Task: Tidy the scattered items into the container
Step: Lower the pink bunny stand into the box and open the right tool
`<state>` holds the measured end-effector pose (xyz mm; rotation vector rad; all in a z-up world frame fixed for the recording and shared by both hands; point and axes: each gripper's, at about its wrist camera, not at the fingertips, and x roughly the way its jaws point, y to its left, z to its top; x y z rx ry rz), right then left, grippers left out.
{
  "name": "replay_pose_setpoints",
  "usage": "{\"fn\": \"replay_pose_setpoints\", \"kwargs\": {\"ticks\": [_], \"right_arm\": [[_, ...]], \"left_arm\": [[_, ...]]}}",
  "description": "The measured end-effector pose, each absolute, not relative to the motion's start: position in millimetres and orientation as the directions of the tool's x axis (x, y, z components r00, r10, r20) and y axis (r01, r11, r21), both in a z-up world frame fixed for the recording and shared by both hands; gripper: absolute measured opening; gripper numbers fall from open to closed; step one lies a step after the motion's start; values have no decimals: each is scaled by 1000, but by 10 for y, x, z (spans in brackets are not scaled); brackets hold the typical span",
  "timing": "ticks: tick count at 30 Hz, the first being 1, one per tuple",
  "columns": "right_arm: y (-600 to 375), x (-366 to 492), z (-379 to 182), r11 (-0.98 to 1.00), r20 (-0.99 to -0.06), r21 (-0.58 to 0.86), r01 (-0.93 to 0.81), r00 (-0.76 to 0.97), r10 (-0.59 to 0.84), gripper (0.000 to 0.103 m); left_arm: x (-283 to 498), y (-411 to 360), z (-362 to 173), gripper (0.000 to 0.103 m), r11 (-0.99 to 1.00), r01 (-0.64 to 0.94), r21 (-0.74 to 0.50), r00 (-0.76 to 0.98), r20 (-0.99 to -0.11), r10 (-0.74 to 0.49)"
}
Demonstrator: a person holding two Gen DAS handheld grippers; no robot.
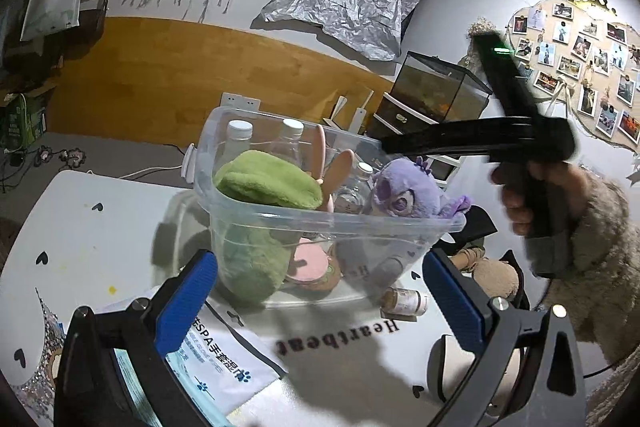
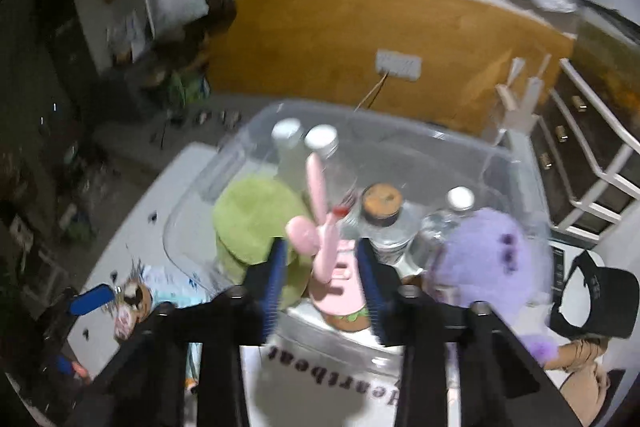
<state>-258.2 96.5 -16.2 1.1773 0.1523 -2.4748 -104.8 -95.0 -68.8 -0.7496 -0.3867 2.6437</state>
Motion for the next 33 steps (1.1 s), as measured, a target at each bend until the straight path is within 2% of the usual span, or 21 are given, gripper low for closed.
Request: {"fn": "replay_pose_setpoints", "kwargs": {"ticks": [3, 5, 8, 20, 27, 33], "right_arm": [[777, -2780, -359, -928, -801, 50, 370, -539, -259, 29], [746, -2862, -478, -940, -819, 70, 335, -519, -246, 22], [723, -2958, -646, -955, -841, 114, 274, -486, -240, 15], [932, -2906, -717, -924, -825, 370, -91, -489, -283, 16], [864, -2834, -704, -913, -820, 383, -138, -507, -267, 16], [840, -2705, -592, -926, -804, 365, -92, -532, -264, 16]], "left_arm": [[-1001, -967, -656, 103, -894, -273, -356, -795, -440, 418], [-965, -992, -639, 103, -892, -278, -356, -796, -435, 421], [-925, -1050, -646, 103, -891, -282, -355, -792, -437, 425], [-846, -1369, -682, 103, -881, -287, -375, -779, -444, 443], [-802, -1507, -689, 103, -880, -293, -375, -775, -446, 448], [-755, -1513, -684, 103, -886, -302, -351, -771, -457, 444]]}}
